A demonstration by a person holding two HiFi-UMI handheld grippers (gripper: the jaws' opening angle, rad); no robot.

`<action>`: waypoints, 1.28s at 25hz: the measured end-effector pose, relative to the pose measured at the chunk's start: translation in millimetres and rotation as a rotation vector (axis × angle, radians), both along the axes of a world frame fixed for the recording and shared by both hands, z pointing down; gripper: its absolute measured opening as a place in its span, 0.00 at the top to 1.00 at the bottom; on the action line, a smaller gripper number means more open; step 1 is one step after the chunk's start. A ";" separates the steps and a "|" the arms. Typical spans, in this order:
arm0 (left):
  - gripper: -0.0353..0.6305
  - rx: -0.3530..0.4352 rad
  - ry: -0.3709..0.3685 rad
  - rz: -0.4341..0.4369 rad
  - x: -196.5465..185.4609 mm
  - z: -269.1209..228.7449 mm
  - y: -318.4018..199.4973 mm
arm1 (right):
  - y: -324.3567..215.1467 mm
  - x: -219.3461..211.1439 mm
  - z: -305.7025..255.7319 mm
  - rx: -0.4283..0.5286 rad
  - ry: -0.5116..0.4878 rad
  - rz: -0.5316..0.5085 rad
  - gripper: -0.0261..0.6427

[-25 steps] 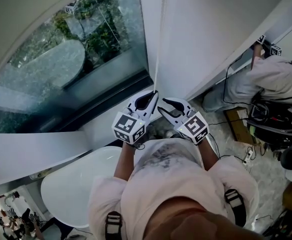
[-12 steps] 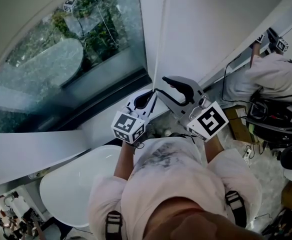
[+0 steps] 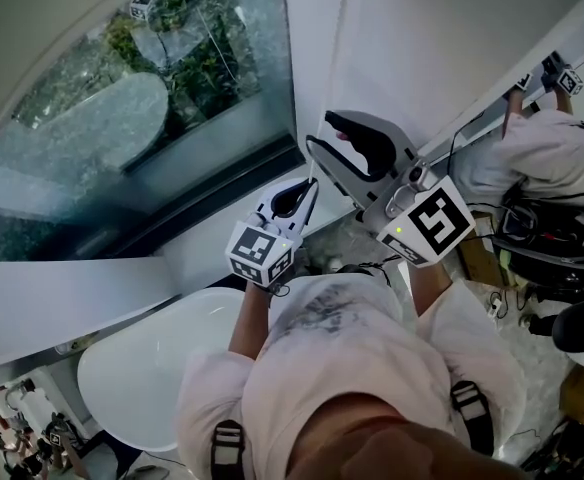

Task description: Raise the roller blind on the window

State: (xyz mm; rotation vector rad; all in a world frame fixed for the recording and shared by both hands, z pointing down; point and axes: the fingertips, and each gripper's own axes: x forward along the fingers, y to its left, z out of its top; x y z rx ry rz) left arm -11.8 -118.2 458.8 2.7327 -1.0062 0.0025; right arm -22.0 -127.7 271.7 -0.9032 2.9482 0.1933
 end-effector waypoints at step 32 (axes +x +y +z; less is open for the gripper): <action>0.93 -0.083 -0.052 0.021 9.1 61.2 0.5 | -3.1 1.1 47.7 -0.147 0.001 0.025 0.87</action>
